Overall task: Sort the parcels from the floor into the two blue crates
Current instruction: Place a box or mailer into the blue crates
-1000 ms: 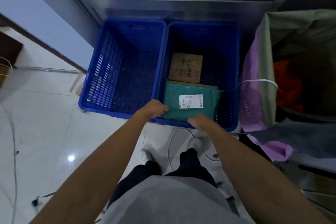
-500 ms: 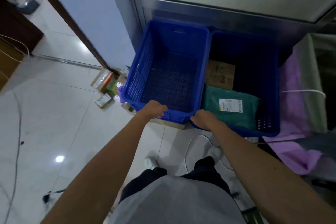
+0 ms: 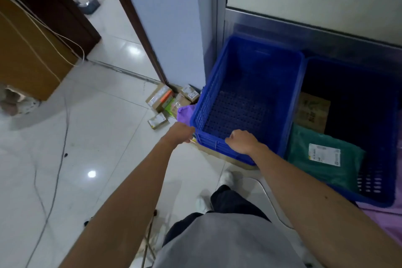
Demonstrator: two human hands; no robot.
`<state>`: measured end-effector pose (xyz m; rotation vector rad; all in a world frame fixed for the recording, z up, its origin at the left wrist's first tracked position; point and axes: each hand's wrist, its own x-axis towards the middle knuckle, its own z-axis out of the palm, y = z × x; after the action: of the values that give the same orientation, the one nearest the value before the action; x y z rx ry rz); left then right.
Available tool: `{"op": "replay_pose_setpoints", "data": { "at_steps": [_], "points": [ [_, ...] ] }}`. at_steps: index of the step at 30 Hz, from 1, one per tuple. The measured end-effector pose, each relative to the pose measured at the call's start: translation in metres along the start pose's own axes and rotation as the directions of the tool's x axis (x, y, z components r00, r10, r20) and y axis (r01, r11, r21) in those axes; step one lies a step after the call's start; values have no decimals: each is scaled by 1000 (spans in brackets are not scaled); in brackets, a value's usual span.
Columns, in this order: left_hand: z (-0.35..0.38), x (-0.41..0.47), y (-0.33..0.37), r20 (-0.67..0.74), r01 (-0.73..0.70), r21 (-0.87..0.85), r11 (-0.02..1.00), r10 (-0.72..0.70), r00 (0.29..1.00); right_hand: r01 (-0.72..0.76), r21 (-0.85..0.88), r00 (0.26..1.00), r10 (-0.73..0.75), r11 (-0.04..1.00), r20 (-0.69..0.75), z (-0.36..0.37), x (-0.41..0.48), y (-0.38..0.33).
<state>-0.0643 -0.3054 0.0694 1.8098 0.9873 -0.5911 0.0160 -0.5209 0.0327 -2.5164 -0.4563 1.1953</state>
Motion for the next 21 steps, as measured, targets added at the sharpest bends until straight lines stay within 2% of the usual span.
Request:
{"op": "replay_pose_setpoints", "data": {
  "at_steps": [3, 10, 15, 21],
  "points": [
    [-20, 10, 3, -41, 12, 26, 1000, -11, 999, 3, -8, 1000, -3, 1000, 21, -4, 26, -18],
    [-68, 33, 2, -109, 37, -66, 997, -44, 993, 76, -67, 997, -75, 995, 24, -13, 63, -71],
    [-106, 60, 5, -79, 41, -50, 998, -45, 996, 81, -70, 997, -80, 994, 10, -13, 86, -113],
    [-170, 122, -2, 28, 7, 18, 1000, -8, 1000, -21, -3, 999, 21, 1000, -36, -3, 122, -178]
  ]
}}
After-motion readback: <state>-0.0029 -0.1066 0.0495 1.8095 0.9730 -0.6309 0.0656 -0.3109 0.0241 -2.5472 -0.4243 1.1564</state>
